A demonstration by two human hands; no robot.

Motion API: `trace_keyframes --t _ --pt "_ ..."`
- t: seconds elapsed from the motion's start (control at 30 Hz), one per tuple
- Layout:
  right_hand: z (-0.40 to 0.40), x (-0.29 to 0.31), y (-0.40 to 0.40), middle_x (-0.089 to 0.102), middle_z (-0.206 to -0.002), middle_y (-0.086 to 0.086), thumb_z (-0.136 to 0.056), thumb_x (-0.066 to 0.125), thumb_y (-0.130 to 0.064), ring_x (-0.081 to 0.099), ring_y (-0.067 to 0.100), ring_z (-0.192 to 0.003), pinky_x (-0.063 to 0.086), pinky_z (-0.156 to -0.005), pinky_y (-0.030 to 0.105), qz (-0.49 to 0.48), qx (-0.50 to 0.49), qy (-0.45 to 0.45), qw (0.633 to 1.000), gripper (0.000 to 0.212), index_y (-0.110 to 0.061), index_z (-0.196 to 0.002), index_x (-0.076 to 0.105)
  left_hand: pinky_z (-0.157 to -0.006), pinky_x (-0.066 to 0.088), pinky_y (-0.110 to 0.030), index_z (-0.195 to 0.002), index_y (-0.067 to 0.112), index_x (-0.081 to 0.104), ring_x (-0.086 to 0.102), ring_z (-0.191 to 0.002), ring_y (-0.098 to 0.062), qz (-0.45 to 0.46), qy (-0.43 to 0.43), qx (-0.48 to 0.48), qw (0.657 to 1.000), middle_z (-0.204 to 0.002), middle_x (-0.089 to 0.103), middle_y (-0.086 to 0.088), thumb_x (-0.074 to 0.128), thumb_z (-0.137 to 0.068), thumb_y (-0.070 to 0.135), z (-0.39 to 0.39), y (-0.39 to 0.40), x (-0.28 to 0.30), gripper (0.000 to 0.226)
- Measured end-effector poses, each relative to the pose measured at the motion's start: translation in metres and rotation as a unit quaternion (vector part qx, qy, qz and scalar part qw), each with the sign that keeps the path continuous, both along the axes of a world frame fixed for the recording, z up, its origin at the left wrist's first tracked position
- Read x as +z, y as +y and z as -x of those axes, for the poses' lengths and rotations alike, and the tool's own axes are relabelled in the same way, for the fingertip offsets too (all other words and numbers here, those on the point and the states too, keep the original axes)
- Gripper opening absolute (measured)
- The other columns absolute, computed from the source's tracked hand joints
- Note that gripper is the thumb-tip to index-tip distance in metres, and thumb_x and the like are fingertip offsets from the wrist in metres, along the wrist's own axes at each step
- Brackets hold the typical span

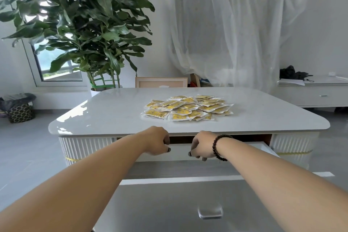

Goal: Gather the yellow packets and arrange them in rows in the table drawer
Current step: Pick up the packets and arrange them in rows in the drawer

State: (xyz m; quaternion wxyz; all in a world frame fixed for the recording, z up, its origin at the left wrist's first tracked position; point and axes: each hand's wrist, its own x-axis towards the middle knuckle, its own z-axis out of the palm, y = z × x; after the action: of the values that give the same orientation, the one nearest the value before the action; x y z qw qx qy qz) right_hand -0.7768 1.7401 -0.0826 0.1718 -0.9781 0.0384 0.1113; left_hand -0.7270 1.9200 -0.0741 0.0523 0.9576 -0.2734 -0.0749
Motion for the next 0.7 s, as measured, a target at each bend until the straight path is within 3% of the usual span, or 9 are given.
trace_keyframes --t 0.13,0.2,0.3,0.47,0.63,0.7 --pt "-0.040 -0.004 -0.023 0.069 -0.105 0.004 -0.088 0.059 -0.024 0.064 0.020 -0.093 0.053 -0.078 0.027 0.026 -0.051 -0.094 0.994 0.023 -0.012 -0.102 0.073 -0.096 0.049 -0.037 -0.130 0.022 0.052 0.055 -0.115 -0.025 -0.015 -0.035 0.026 0.999 -0.130 0.055 -0.002 0.053 -0.093 0.036 -0.040 -0.017 -0.003 0.040" --pt "-0.061 -0.005 -0.034 0.069 -0.099 0.004 -0.086 0.057 -0.018 0.064 0.021 -0.088 0.054 -0.073 0.027 -0.003 -0.084 -0.154 0.984 0.019 -0.011 -0.090 0.074 -0.096 0.049 -0.039 -0.133 0.023 0.049 0.054 -0.118 -0.025 -0.003 -0.061 0.029 0.998 -0.134 0.053 0.000 0.051 -0.094 0.037 -0.060 -0.028 -0.003 0.041" --pt "-0.092 -0.016 -0.043 0.066 -0.090 0.000 -0.085 0.054 -0.015 0.060 0.017 -0.082 0.045 -0.063 0.022 -0.094 -0.131 -0.232 0.959 0.015 -0.016 -0.081 0.068 -0.094 0.048 -0.037 -0.131 0.023 0.050 0.053 -0.117 -0.022 0.091 -0.087 0.040 0.991 -0.132 0.053 0.003 0.048 -0.096 0.035 -0.093 -0.044 -0.014 0.037" --pt "-0.132 -0.043 -0.060 0.064 -0.091 -0.007 -0.087 0.056 -0.019 0.060 0.011 -0.085 0.050 -0.076 0.023 -0.153 -0.127 -0.241 0.950 0.019 -0.022 -0.104 0.062 -0.088 0.051 -0.036 -0.132 0.022 0.045 0.059 -0.102 -0.017 0.254 -0.038 0.102 0.961 -0.114 0.061 0.006 0.055 -0.093 0.029 -0.145 -0.056 -0.047 0.041" --pt "-0.160 -0.048 -0.072 0.056 -0.072 -0.015 -0.085 0.058 -0.026 0.056 0.007 -0.076 0.050 -0.069 0.026 -0.092 -0.084 -0.263 0.957 0.036 -0.032 -0.120 0.052 -0.076 0.049 -0.028 -0.125 0.027 0.046 0.060 -0.090 -0.011 0.290 -0.048 0.125 0.947 -0.096 0.060 0.012 0.062 -0.086 0.031 -0.164 -0.055 -0.062 0.042" --pt "-0.165 -0.048 -0.069 0.047 -0.068 -0.017 -0.086 0.057 -0.028 0.051 0.006 -0.076 0.043 -0.060 0.021 -0.055 -0.049 -0.272 0.960 0.033 -0.035 -0.118 0.056 -0.075 0.049 -0.028 -0.122 0.028 0.047 0.060 -0.089 -0.011 0.293 -0.056 0.124 0.946 -0.095 0.060 0.012 0.063 -0.084 0.033 -0.165 -0.054 -0.063 0.042"
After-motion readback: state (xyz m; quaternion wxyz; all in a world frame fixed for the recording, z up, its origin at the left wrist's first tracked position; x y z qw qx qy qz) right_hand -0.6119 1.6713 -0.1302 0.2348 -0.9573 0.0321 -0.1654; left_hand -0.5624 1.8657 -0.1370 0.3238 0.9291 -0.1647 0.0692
